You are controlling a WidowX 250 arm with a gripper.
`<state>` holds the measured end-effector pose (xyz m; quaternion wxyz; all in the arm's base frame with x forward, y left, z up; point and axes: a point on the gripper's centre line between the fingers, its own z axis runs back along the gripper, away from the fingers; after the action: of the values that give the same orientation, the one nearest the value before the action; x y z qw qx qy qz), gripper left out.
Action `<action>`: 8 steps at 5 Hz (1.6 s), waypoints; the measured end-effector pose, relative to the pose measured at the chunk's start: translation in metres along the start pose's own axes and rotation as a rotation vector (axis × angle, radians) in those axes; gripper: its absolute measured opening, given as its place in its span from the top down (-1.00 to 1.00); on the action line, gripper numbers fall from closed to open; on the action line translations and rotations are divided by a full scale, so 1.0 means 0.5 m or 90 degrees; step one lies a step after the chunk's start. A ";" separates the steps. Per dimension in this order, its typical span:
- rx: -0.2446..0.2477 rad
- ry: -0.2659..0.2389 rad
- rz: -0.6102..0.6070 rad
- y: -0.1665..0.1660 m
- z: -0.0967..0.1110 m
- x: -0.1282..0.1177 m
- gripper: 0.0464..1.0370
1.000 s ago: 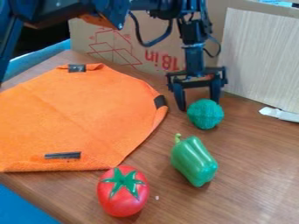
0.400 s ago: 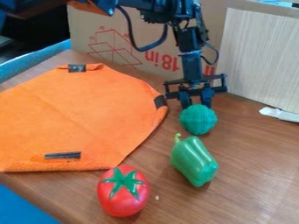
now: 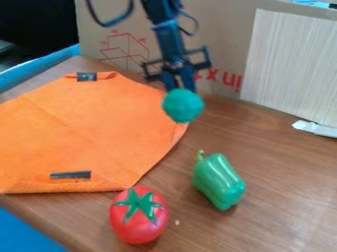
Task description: Put the green ball on the left edge of the cloth
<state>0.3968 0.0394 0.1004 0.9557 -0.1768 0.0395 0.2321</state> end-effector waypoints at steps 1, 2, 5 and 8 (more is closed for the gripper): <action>-0.016 -0.011 0.005 0.068 0.053 0.005 0.60; -0.008 -0.033 0.013 0.172 0.084 0.017 0.60; 0.082 -0.062 -0.023 0.429 0.107 -0.006 0.60; 0.146 -0.062 -0.014 0.497 0.063 -0.026 -0.10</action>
<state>0.2714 0.2513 0.0523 0.9728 -0.0551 0.0176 0.2242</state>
